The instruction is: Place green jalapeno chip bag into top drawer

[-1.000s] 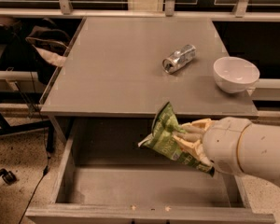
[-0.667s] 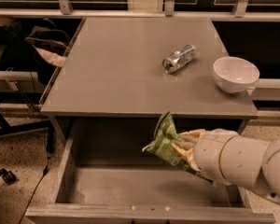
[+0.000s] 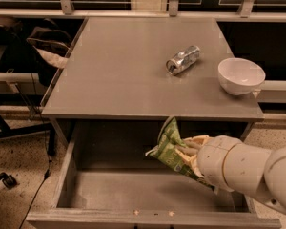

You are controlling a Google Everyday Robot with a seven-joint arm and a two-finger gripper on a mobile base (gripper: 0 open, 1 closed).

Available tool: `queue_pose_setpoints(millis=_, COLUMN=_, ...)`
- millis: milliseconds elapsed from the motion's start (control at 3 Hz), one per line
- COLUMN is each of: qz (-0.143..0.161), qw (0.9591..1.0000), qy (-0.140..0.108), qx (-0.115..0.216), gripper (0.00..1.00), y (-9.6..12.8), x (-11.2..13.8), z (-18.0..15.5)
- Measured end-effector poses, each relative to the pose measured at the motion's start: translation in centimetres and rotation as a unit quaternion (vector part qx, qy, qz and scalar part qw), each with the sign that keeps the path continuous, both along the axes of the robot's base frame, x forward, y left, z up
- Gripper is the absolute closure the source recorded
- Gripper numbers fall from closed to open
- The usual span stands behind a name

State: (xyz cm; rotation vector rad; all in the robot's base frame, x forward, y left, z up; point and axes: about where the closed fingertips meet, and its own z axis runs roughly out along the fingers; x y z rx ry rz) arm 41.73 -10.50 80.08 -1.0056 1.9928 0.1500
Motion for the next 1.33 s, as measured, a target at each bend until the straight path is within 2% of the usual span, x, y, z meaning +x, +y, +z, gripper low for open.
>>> queue_pose_setpoints(millis=667, qz=-0.014, qw=0.9974, qy=0.048, qx=0.053, gripper=1.0, y=-1.7, x=0.5, z=-9.7)
queue_pose_setpoints(millis=1000, qz=-0.015, qw=0.9966, qy=0.054, qx=0.061, gripper=0.84, y=-1.7, x=0.6, z=-10.7)
queue_pose_setpoints(millis=1333, qz=-0.015, qw=0.9966, qy=0.054, qx=0.061, gripper=0.53, y=-1.7, x=0.6, z=-10.7)
